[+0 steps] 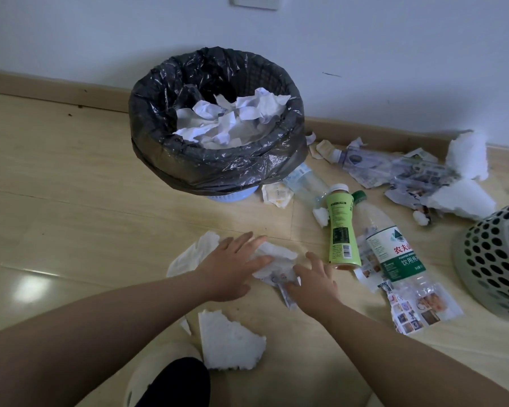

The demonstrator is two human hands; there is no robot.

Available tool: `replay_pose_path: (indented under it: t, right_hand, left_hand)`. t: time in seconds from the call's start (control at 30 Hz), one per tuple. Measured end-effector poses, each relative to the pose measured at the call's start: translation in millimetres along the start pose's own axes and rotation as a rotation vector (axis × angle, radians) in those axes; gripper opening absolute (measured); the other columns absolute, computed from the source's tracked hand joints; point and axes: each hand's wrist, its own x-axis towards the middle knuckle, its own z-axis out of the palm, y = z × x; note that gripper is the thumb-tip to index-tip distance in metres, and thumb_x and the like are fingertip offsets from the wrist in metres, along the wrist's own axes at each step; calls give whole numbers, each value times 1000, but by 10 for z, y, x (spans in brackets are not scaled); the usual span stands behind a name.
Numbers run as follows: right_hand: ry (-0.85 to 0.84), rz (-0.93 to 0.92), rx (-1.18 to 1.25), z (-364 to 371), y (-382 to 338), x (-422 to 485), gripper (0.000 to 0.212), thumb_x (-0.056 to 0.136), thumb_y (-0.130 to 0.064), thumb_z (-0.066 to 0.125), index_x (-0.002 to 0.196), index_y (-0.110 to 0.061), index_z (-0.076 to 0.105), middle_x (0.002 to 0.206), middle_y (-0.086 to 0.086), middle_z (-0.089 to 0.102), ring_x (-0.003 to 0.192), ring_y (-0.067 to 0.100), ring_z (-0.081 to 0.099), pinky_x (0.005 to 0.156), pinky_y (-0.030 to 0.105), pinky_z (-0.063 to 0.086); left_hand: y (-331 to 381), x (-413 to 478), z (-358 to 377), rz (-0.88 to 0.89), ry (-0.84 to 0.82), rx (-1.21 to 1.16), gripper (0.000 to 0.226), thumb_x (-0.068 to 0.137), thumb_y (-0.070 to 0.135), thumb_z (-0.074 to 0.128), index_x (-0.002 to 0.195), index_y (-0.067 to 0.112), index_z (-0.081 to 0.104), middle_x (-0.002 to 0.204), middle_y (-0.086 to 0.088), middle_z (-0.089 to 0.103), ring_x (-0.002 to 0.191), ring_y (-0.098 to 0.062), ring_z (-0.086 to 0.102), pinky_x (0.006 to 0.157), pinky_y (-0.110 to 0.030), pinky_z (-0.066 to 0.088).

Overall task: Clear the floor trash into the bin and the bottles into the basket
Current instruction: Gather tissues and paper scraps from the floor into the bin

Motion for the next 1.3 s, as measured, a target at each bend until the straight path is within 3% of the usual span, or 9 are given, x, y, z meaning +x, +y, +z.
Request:
replay_pose_path:
  t: [0.17, 0.47, 0.6, 0.73, 0.9, 1.03, 1.1, 1.17, 1.3]
  right_hand:
    - [-61, -90, -105, 185, -24, -145, 32, 95, -36, 46, 125, -28, 56, 152, -1, 15, 132, 25, 24, 104, 36, 33]
    - [-37, -11, -104, 236, -19, -147, 30, 93, -31, 48, 121, -23, 54, 125, 5, 39, 116, 24, 41, 95, 31, 37]
    - [71, 44, 57, 170, -41, -107, 30, 90, -23, 44, 117, -22, 58, 137, 1, 33, 125, 23, 32, 100, 32, 33]
    - [-19, 19, 177, 178, -151, -104, 29, 88, -28, 50, 115, -25, 59, 153, -5, 16, 136, 25, 19, 107, 36, 26]
    - [-117, -157, -112, 330, -281, -159, 33, 94, -36, 46, 126, -33, 54, 154, 0, 11, 136, 29, 16, 107, 38, 26]
    - [-80, -181, -150, 378, -318, -200, 38, 96, -27, 44, 132, -36, 48, 150, 4, 17, 130, 29, 26, 103, 35, 31]
    - [-84, -183, -120, 364, -294, -199, 40, 96, -25, 45, 133, -40, 43, 142, 4, 24, 124, 28, 32, 100, 34, 36]
    - [-111, -155, -90, 348, -247, -172, 42, 97, -25, 44, 136, -40, 40, 135, 5, 30, 120, 27, 36, 98, 33, 40]
    - [-156, -78, -47, 334, -158, -97, 43, 97, -26, 44, 138, -36, 41, 128, 8, 37, 118, 28, 41, 95, 33, 41]
  left_hand:
    - [-77, 78, 79, -28, -276, 19, 77, 90, 37, 53, 150, 30, 4, 159, -2, -9, 146, -27, -2, 114, -51, 17]
    - [-28, -156, 232, -161, -262, -56, 78, 90, 39, 51, 150, 27, 3, 159, 1, -7, 146, -25, -2, 114, -49, 17]
    - [-9, -186, 203, -172, -227, -65, 73, 90, 38, 49, 150, 27, 8, 159, 0, 0, 145, -25, 3, 111, -47, 23]
    - [-4, -185, 219, -164, -243, -105, 72, 91, 40, 48, 149, 26, 9, 159, -1, 0, 145, -27, 1, 113, -45, 22]
    - [-39, -230, 288, -118, -272, -147, 72, 92, 40, 49, 150, 23, 10, 159, -1, -3, 146, -28, -6, 118, -42, 16]
    - [-97, -308, 392, -96, -98, -134, 57, 90, 28, 47, 145, 26, 31, 157, -5, 15, 145, -29, 11, 114, -44, 25]
    - [-116, -356, 395, -153, 117, -107, 47, 80, 20, 52, 125, 29, 56, 143, -8, 44, 133, -36, 40, 99, -50, 45]
    - [-121, -400, 375, -312, 178, -84, 44, 74, 26, 66, 118, 33, 59, 135, -9, 53, 124, -38, 51, 86, -56, 50]
    - [-206, -395, 479, -683, -27, -375, 65, 90, 52, 45, 145, 47, 10, 158, -2, -4, 144, -38, 1, 108, -58, 24]
